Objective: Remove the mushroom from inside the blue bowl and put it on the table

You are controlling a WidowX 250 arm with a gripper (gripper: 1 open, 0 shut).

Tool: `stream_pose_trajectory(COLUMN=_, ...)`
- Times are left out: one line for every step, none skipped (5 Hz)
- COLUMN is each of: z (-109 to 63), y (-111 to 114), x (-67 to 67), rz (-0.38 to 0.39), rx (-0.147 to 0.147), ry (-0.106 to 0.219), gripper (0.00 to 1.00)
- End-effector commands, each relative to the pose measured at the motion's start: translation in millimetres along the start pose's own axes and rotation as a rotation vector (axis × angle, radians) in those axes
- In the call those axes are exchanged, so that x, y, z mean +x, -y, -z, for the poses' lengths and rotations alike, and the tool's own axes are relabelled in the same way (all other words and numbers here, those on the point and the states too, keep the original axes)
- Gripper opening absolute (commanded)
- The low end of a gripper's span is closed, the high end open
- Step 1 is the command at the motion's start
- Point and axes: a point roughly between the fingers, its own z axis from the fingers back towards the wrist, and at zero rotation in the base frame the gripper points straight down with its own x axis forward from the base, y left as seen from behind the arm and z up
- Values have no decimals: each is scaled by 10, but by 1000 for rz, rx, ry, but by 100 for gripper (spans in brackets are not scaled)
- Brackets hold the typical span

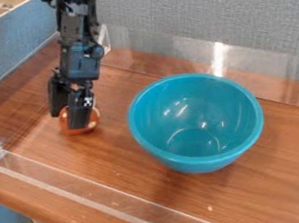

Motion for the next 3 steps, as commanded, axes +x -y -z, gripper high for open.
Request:
stream_pose_trajectory(z=-232, y=80, x=-61, rz=12, rx=60, ry=67, gripper=100)
stream_pose_trajectory(z=-305, y=205, x=-72, rz=36, rx=72, ry=88, gripper=100)
stream_pose_trajectory(z=-294, y=311, x=30, rz=100, rx=92, ry=92, gripper=100)
